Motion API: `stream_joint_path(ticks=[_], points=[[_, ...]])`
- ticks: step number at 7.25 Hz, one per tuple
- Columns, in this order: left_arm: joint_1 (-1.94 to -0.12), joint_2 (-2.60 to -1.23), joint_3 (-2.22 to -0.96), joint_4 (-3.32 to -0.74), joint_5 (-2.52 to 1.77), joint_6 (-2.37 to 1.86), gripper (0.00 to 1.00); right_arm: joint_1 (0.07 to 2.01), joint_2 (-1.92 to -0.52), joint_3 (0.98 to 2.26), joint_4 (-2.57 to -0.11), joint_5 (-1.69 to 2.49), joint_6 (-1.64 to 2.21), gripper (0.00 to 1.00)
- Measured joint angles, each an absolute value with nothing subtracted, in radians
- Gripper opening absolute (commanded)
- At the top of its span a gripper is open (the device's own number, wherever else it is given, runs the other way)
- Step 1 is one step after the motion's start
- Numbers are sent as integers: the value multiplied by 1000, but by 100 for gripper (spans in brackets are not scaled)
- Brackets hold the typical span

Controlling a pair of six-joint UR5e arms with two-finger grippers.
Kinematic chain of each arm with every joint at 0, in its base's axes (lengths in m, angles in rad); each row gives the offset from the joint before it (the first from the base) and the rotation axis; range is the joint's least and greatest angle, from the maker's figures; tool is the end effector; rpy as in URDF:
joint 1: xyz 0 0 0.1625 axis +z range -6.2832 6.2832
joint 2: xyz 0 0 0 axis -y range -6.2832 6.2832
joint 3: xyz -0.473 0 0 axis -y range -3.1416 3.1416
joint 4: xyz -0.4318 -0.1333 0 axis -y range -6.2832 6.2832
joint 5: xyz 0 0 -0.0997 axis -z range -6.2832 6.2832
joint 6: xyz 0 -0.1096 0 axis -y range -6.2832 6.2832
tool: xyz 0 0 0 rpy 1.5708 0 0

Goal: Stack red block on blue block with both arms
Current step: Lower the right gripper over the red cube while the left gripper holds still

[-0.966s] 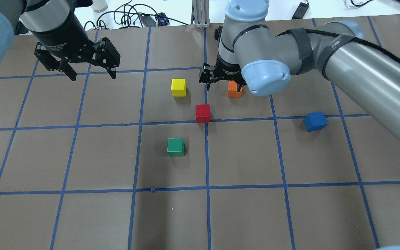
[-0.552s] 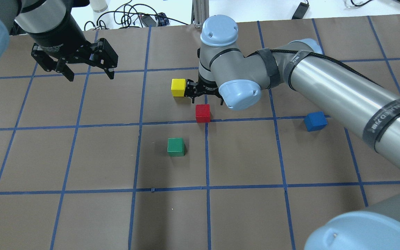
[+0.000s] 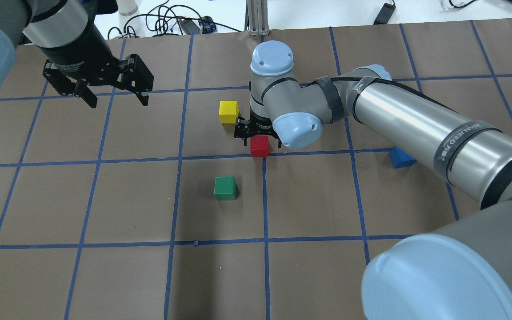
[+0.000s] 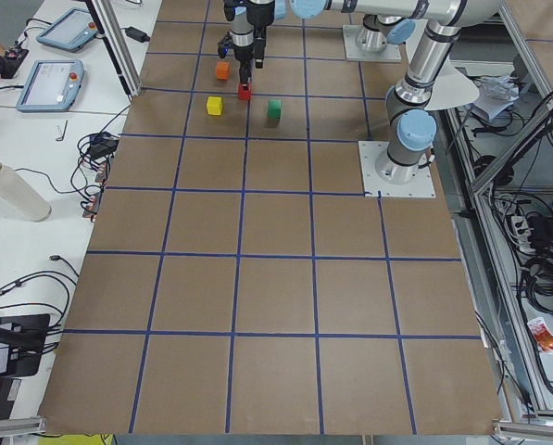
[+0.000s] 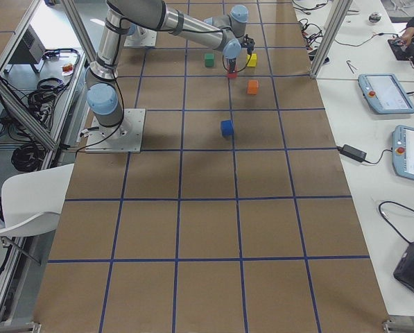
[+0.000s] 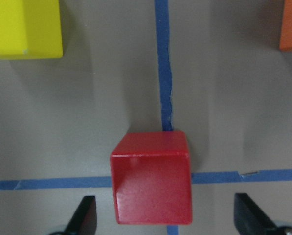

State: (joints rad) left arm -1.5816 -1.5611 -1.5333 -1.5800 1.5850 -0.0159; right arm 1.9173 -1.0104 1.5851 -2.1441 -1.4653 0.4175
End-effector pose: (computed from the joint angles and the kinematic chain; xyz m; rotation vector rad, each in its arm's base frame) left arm -0.1375 -0.5291 0.5501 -0.0084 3.1273 -0.0597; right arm 0.3785 -0.6218 0.2193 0.1081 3.0417 0.0619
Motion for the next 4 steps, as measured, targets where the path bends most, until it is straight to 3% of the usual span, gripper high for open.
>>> stream_joint_path(ticks=[1,3,4], points=[[-1582,-1562,-1534,-1580,1584,-19,100,1918,-995,1585,-2158,-1464,421,92],[-1580,-1567,-1531,-1579,1582,-26,100,1927,-968,1586,-2188,-1464,426,12],[-1582,-1567,-1531,-1579,1581,-28,100,1930,-963,1584,-2192,-1463,426,0]])
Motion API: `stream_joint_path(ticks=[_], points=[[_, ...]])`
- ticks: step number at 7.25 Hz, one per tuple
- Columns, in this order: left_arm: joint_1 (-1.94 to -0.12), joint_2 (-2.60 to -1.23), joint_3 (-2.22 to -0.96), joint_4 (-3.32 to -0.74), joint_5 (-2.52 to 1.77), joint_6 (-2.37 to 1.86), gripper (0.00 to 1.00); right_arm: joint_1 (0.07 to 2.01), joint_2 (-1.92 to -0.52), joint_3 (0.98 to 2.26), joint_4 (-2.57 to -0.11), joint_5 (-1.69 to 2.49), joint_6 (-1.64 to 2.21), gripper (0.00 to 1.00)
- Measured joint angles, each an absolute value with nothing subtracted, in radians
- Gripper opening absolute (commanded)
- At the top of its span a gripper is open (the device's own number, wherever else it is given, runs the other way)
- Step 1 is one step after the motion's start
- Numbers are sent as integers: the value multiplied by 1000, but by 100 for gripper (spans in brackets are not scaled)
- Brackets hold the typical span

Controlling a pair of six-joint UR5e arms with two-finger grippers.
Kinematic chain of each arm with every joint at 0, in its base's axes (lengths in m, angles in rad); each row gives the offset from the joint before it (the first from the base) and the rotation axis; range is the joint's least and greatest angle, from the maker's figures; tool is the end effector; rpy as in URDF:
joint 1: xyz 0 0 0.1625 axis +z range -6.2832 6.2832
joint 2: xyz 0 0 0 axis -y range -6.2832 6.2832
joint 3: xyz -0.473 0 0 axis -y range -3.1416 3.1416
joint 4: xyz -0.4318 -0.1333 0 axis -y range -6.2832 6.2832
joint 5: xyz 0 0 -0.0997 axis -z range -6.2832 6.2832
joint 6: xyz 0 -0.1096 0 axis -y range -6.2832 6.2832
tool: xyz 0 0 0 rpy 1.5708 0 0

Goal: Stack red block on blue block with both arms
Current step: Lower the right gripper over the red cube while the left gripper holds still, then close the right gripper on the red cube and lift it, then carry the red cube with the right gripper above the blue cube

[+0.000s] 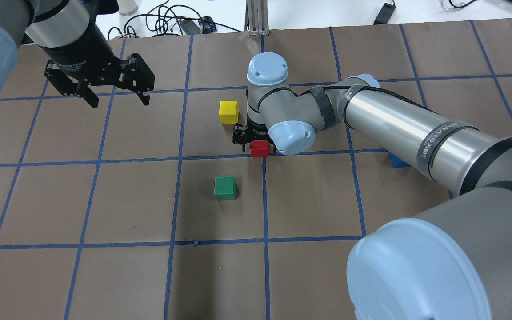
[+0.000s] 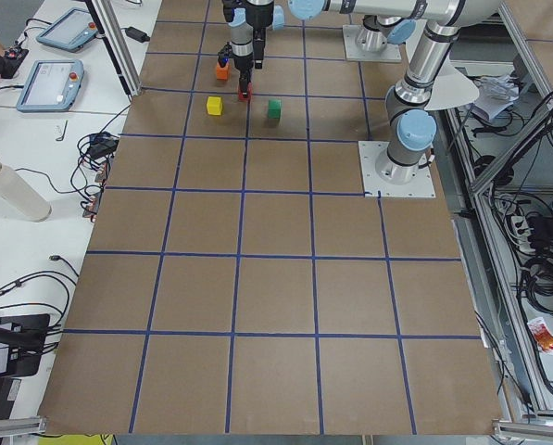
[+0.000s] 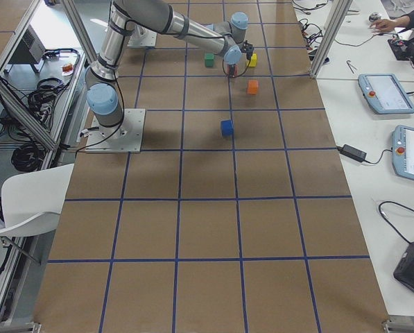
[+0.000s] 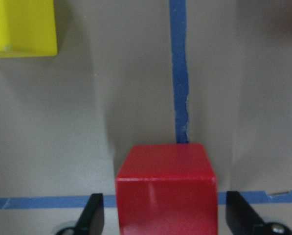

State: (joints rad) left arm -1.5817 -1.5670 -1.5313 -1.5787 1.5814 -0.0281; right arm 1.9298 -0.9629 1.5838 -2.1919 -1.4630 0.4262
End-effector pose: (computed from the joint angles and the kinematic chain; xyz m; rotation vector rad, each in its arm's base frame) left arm -0.1379 -0.5316 0.5482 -0.0272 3.1311 -0.0557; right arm 0.3892 -0.6241 0.1906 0.1021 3.0396 0.0625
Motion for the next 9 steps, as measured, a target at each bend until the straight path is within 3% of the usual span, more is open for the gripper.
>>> stream_joint_path(ticks=[3,5,9], points=[[-1583,-1566,-1527,-1576,1581,-30,100,1929,-977,1543,-2137,-1466,421,0],[-1583,-1572,-1519,-1568,1580,-31,100,1893,-1047,1470,-1960,-1478,346,0],[-1582,-1571,-1517,-1563,1576,-31,100,1652,-1194,1464,-1729,-1488,144,0]])
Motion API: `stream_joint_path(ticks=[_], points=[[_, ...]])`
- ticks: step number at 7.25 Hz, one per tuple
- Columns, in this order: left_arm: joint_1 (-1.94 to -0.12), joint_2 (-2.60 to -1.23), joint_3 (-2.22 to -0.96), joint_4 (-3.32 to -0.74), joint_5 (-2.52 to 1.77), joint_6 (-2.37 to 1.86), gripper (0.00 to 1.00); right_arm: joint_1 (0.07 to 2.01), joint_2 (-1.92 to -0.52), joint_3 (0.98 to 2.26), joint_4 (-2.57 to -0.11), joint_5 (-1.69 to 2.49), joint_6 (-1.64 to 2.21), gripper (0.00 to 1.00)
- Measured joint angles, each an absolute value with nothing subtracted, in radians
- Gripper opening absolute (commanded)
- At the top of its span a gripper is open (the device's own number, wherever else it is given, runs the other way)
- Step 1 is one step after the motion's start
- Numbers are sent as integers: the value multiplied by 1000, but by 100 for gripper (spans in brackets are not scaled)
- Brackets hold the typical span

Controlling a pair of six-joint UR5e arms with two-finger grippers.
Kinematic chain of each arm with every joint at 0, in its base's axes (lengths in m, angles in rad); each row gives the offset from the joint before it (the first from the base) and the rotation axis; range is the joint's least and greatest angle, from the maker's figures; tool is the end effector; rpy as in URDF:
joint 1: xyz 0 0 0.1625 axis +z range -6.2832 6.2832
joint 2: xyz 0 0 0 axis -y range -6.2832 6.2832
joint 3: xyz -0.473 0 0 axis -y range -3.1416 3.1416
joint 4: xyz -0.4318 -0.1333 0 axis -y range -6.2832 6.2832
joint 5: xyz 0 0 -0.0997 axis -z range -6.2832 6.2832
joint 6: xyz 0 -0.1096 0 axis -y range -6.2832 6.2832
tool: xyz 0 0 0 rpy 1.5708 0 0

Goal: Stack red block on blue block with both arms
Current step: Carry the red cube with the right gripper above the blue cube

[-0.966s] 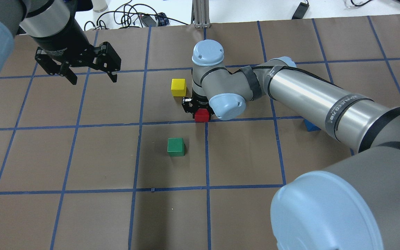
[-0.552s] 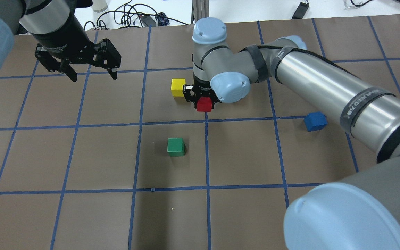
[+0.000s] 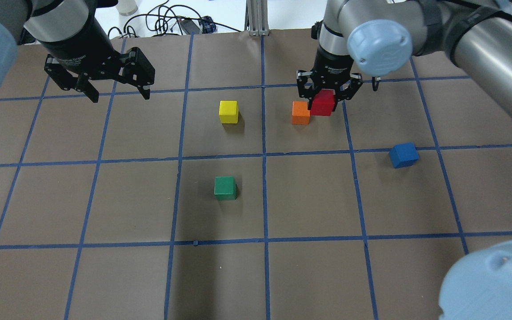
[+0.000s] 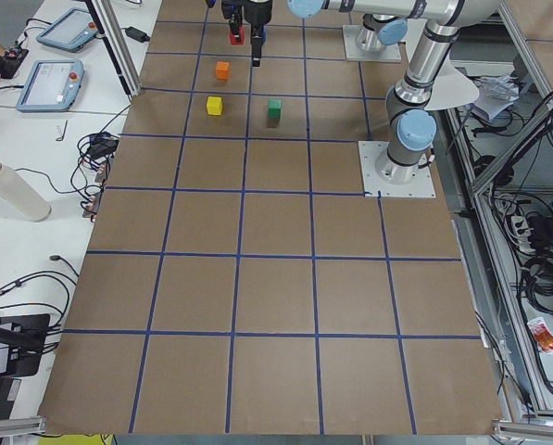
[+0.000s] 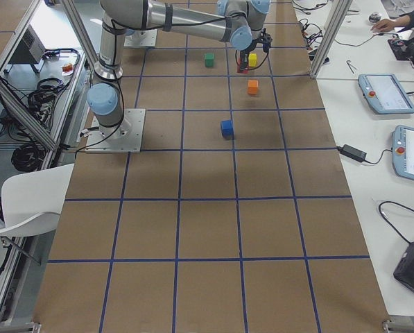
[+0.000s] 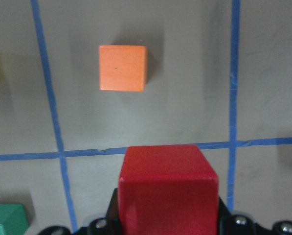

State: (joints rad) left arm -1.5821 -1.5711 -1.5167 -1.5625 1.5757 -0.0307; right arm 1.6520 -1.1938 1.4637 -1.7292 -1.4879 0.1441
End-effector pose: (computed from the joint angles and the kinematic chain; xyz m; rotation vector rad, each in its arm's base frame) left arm -0.1388 -0.5361 0.5555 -0.0307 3.1363 -0.0975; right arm 0.1968 -0.6634 0.3675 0.1035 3.0646 0.1843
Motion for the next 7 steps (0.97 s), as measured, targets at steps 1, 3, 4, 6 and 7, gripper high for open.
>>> stream_joint_path(ticks=[1,3,4,6,7], points=[[-1582,-1572,-1516,-1560,1574,-31,100,1594,-1224,1504,-1715,-1506,50,0],[-1582,-1573,-1516,-1556,1573,-31,100,1503,-1274,1605,-1742,-1557,-119,0],[-1582,-1574,-1516,-1553,1572,-31,100,1460,-1284,1641,-1769,-1567,-190,0],[-1582,-1575,-1516,-1549,1572,-31,100,1394,-1293,1674,-1790,-1575,-289,0],[-1582,-1576,-1516,-1548,1572,-31,100,1379,-1295,1679,-1792,-1579,-314,0]])
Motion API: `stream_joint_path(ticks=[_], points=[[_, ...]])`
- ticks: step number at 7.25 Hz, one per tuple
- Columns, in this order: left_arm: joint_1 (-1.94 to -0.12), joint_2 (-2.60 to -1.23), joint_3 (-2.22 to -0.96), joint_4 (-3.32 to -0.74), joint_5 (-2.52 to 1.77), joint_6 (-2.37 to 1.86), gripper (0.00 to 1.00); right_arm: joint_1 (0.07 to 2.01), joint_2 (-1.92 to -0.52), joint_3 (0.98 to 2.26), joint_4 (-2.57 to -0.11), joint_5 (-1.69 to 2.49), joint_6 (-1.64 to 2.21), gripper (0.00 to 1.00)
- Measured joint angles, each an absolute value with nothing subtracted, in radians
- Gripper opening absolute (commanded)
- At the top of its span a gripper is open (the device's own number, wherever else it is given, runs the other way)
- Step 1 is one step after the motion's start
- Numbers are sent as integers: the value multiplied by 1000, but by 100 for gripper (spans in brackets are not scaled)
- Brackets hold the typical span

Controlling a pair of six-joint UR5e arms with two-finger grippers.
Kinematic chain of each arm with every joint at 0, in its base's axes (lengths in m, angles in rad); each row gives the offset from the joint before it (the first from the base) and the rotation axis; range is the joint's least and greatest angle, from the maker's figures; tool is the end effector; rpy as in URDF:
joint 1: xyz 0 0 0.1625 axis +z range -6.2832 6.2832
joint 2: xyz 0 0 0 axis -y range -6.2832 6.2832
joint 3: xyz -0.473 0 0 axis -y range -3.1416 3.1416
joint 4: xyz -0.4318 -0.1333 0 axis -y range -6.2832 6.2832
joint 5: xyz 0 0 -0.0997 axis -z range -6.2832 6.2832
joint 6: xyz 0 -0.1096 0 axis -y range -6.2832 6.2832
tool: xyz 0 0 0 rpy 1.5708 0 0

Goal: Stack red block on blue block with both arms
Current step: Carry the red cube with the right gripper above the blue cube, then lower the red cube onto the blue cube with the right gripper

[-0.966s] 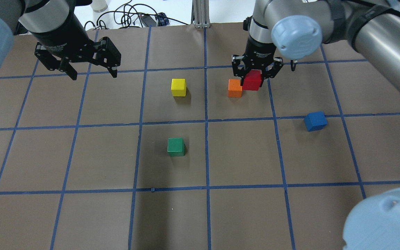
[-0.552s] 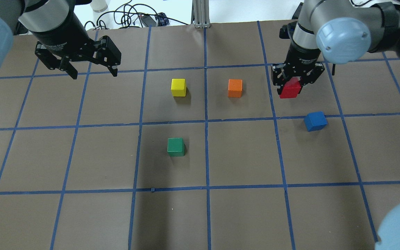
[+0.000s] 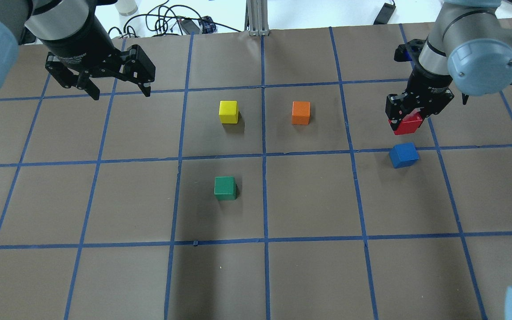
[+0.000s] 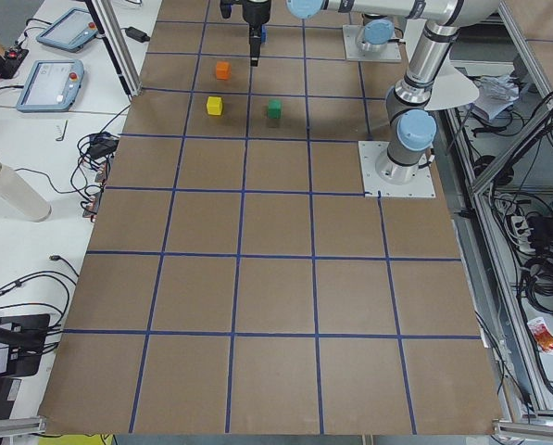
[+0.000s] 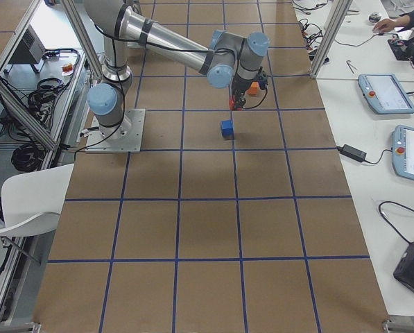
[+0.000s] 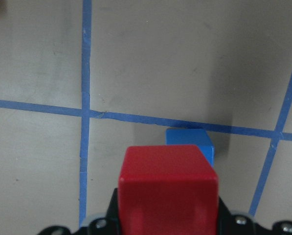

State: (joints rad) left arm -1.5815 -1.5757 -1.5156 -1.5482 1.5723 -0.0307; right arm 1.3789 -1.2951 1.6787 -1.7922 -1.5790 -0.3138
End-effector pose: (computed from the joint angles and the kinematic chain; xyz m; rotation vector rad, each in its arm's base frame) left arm -0.1389 -0.5395 0.5552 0.0315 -3.1393 0.1145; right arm 0.0137 -0.6239 0.3318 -0.1898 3.0933 0.2471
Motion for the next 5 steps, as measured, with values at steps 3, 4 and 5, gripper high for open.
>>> stream_joint_path(ticks=[3,4,5], points=[[-1582,-1576,-1516,-1544,1572,-31,100,1357,-1307,1738,-1887,-1583,-367,0],[-1582,-1577,-1516,-1542,1573,-31,100,1338,-1316,1777,-1942,-1582,-396,0],[-1582,-1575,-1519,-1542,1574,-31,100,1324,-1326,1812,-1990,-1581,-420,0]])
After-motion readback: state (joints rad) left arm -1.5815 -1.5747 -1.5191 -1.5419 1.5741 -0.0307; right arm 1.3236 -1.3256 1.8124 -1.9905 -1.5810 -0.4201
